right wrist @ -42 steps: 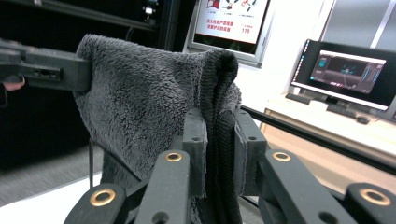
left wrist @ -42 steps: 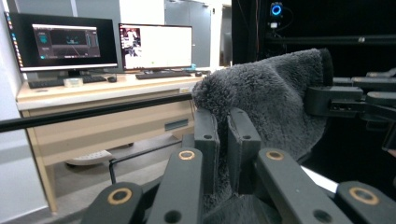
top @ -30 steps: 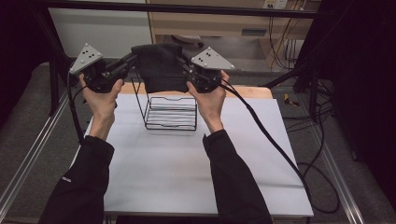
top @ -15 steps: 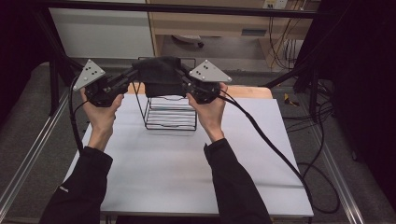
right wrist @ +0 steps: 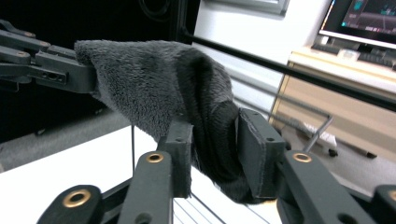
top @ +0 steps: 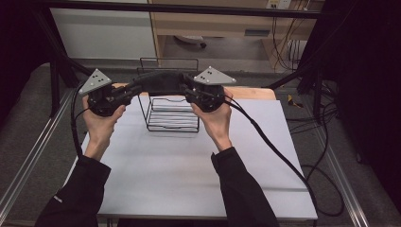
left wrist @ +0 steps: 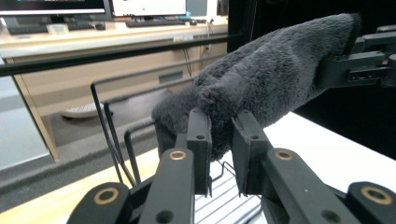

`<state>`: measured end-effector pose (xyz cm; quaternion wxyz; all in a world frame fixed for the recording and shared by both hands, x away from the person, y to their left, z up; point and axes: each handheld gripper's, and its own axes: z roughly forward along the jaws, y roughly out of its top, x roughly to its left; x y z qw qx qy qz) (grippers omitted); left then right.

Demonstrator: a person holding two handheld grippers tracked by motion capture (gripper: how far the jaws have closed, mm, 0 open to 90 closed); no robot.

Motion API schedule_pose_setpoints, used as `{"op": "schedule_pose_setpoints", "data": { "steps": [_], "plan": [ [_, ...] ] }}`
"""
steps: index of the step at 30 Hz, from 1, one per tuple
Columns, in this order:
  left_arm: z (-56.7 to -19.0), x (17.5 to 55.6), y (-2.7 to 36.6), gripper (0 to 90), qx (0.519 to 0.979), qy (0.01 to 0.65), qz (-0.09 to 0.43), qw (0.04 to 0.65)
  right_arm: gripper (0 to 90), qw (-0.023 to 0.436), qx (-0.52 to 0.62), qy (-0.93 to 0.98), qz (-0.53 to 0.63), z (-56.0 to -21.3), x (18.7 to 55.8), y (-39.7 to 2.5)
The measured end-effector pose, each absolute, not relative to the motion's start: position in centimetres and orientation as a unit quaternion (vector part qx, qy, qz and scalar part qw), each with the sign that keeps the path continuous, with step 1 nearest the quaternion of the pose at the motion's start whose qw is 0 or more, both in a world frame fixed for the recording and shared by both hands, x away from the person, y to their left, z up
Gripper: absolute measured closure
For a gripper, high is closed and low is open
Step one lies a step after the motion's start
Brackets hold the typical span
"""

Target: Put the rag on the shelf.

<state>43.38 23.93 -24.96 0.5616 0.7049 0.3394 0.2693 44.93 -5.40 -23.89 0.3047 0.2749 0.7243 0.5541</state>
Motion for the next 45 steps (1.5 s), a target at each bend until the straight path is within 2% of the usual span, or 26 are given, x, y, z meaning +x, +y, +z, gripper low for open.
{"op": "schedule_pose_setpoints", "data": {
  "steps": [5, 14, 23, 27, 31, 39, 45],
  "plan": [
    [-25.8, 43.2, 23.8, 71.9, 0.720, 0.348, 0.260, 0.542, 58.5, 0.300, 0.286, 0.735, 0.536, -24.5, 44.4, -5.7],
    [-27.6, 43.6, 23.7, 62.9, 0.742, 0.361, 0.248, 0.508, 48.0, 0.264, 0.319, 0.753, 0.511, -26.6, 44.4, -6.2],
    [-29.8, 44.9, 22.9, 55.0, 0.752, 0.379, 0.240, 0.482, 42.2, 0.232, 0.353, 0.753, 0.505, -30.0, 46.1, -6.9],
    [-30.9, 45.6, 22.9, 49.3, 0.753, 0.393, 0.234, 0.474, 38.5, 0.228, 0.357, 0.750, 0.507, -31.3, 46.9, -7.3],
    [-31.5, 45.9, 23.1, 40.4, 0.755, 0.404, 0.225, 0.465, 31.0, 0.220, 0.361, 0.752, 0.506, -32.4, 47.4, -7.5],
    [-31.9, 44.9, 23.5, 25.7, 0.766, 0.407, 0.210, 0.451, 15.5, 0.209, 0.361, 0.759, 0.500, -32.3, 46.3, -8.7],
    [-32.1, 43.8, 23.9, 18.7, 0.776, 0.403, 0.205, 0.440, 9.2, 0.212, 0.358, 0.759, 0.501, -31.6, 44.7, -10.3]
  ]
}}
